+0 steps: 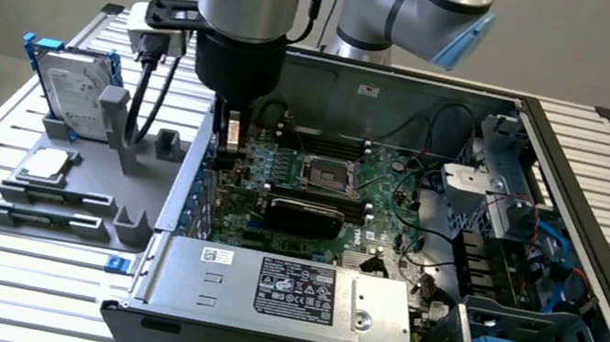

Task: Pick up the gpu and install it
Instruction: 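Press down on the gpu until it lock into place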

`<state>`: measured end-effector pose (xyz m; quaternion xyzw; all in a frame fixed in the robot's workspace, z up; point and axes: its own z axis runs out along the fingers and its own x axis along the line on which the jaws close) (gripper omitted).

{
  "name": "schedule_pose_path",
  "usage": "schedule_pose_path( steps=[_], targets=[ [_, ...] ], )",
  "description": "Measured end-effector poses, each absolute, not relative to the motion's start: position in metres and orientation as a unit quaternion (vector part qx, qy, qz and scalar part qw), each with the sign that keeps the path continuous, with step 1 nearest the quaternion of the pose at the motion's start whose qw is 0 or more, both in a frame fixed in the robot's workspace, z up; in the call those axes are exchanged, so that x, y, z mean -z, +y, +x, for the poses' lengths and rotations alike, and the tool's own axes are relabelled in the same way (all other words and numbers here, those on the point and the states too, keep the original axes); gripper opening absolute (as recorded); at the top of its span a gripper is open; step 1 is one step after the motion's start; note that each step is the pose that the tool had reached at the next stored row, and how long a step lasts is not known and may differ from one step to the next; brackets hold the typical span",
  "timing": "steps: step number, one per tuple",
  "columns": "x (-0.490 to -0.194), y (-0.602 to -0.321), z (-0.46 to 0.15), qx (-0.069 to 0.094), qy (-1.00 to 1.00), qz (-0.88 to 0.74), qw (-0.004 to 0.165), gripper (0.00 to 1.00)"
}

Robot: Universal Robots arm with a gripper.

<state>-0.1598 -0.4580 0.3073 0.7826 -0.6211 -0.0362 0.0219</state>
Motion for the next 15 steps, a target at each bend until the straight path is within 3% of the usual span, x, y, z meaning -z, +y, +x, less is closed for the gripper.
schedule_pose_path(
  steps=[15],
  targets=[
    [-0.3006,-0.4573,-0.1614,0.032,-0.621,0.782,0.030,0.11]
  ],
)
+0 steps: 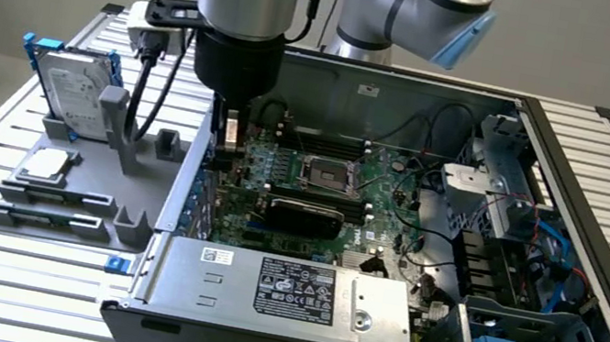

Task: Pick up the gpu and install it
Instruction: 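Press down on the gpu until it lock into place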

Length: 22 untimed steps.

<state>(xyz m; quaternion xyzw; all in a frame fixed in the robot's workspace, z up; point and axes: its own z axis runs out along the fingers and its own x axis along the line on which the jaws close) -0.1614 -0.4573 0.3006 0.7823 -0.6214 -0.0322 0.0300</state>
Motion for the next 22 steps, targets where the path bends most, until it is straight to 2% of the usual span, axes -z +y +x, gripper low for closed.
schedule_pose_path(
  steps=[3,6,22],
  targets=[
    [-0.301,-0.457,-0.161,0.031,-0.621,0.782,0.033,0.11],
    [-0.310,-0.456,-0.161,0.041,-0.621,0.782,0.024,0.11],
    [-0.311,-0.457,-0.161,0.041,-0.621,0.783,0.025,0.11]
  ],
)
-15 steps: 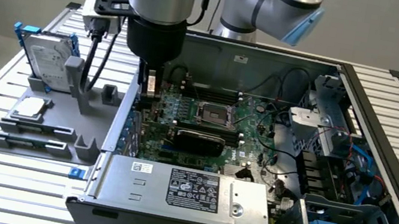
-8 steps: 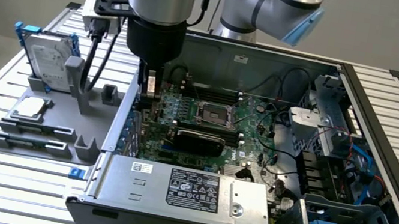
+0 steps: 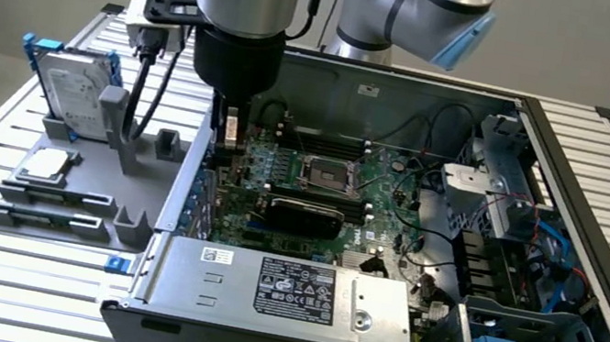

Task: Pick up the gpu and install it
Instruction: 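Press down on the gpu until it lock into place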

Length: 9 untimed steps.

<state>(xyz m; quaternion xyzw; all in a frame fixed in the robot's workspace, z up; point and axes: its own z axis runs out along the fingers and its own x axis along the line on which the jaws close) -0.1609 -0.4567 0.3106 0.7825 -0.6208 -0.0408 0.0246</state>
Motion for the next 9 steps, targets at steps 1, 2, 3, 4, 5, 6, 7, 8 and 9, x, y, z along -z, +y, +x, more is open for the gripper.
schedule_pose_path(
  steps=[1,2,3,4,5,6,7,8,9],
  targets=[
    [-0.3107,-0.4567,-0.1609,0.041,-0.621,0.783,0.025,0.11],
    [-0.3106,-0.4567,-0.1609,0.041,-0.621,0.783,0.025,0.11],
    [-0.3107,-0.4567,-0.1608,0.041,-0.621,0.783,0.025,0.11],
    [-0.3106,-0.4567,-0.1609,0.041,-0.621,0.783,0.025,0.11],
    [-0.3107,-0.4567,-0.1609,0.041,-0.621,0.783,0.025,0.11],
    [-0.3106,-0.4567,-0.1609,0.041,-0.621,0.783,0.025,0.11],
    [-0.3106,-0.4567,-0.1609,0.041,-0.621,0.783,0.025,0.11],
    [-0.3107,-0.4567,-0.1609,0.041,-0.621,0.783,0.025,0.11],
    [-0.3107,-0.4567,-0.1609,0.041,-0.621,0.783,0.025,0.11]
  ],
)
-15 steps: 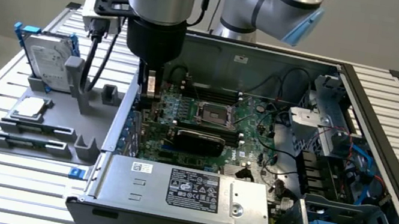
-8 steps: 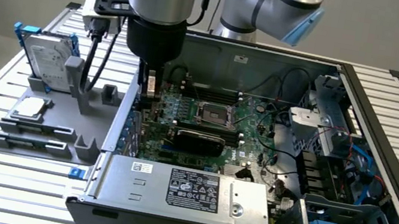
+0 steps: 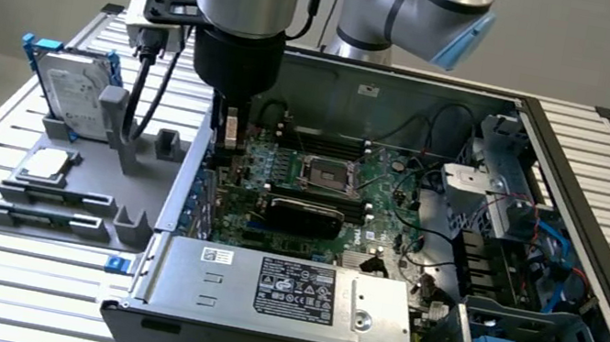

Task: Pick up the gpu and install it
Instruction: 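Press down on the gpu until it lock into place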

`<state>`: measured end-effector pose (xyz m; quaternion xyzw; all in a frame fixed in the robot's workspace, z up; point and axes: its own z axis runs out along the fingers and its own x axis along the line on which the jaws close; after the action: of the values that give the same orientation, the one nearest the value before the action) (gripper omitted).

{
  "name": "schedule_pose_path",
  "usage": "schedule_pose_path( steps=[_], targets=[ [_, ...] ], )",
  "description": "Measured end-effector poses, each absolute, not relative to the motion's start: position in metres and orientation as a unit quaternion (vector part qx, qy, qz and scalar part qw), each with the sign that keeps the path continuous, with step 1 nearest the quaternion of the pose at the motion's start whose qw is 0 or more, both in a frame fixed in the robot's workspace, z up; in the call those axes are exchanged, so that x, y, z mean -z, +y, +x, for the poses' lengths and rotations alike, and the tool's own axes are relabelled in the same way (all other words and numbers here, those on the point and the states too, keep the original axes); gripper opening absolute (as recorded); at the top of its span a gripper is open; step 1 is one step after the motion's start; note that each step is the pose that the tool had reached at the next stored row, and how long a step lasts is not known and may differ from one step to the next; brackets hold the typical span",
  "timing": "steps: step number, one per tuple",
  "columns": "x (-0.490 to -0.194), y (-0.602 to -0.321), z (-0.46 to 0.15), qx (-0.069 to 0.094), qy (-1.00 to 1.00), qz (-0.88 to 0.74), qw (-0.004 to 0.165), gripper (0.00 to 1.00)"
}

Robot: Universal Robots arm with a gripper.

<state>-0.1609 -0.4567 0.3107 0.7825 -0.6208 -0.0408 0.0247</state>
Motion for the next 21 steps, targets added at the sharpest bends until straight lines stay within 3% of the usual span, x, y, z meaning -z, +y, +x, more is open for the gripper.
schedule_pose_path(
  steps=[21],
  targets=[
    [-0.3107,-0.4567,-0.1609,0.041,-0.621,0.783,0.025,0.11]
  ],
)
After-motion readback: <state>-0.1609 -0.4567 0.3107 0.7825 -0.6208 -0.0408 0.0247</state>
